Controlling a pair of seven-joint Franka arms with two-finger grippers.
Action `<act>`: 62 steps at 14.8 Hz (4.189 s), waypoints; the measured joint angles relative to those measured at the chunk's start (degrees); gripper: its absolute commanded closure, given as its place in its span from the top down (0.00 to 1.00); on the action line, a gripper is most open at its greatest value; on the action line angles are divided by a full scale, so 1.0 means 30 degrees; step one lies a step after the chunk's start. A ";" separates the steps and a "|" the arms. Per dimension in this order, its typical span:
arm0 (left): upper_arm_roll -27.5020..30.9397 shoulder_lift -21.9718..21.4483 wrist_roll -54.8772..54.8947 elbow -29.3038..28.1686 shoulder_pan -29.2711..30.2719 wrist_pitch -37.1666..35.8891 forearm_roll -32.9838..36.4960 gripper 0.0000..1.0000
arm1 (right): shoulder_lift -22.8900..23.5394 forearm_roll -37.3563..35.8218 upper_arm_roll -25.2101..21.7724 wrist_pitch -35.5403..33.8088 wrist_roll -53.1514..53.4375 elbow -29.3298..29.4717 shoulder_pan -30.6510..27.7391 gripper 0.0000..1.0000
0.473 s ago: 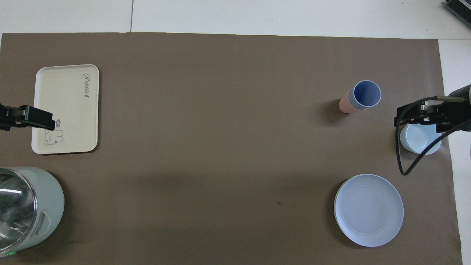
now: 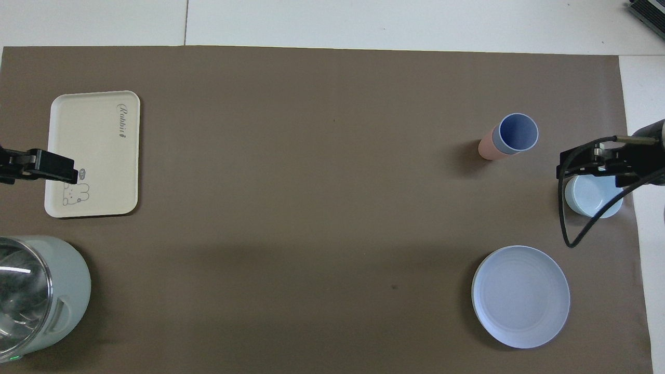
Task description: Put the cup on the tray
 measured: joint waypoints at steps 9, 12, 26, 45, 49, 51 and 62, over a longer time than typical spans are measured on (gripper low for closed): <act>0.0000 0.0000 0.0000 0.0000 0.0000 0.0000 0.0000 1.00 | 0.0883 0.0773 -0.0319 0.1811 0.4888 0.0499 -0.1093 0.89; 0.0000 0.0000 0.0000 0.0000 0.0000 0.0000 0.0000 1.00 | 0.3169 0.1476 -0.0370 0.2258 0.8480 0.2506 -0.1867 0.89; 0.0000 0.0000 0.0000 0.0000 0.0000 -0.0001 0.0000 1.00 | 1.3247 0.5596 -0.0412 0.6019 1.3865 0.6803 -0.3973 0.90; 0.0000 0.0000 0.0000 0.0000 0.0000 -0.0001 0.0000 1.00 | 1.2706 1.2194 -0.0326 0.4929 1.2328 0.2442 -0.4123 0.01; 0.0000 0.0000 0.0000 0.0000 0.0000 -0.0001 0.0000 1.00 | 1.2042 1.4450 -0.0269 0.5009 1.1567 0.0823 -0.4085 0.00; -0.0001 0.0000 0.0000 0.0000 0.0000 -0.0001 0.0000 1.00 | 1.1453 1.4752 0.0010 0.4185 1.1491 0.0455 -0.3958 0.00; 0.0000 0.0000 0.0000 0.0000 0.0000 -0.0001 0.0000 1.00 | 0.5528 1.2333 0.0232 0.3496 1.9445 -0.0786 0.1867 0.00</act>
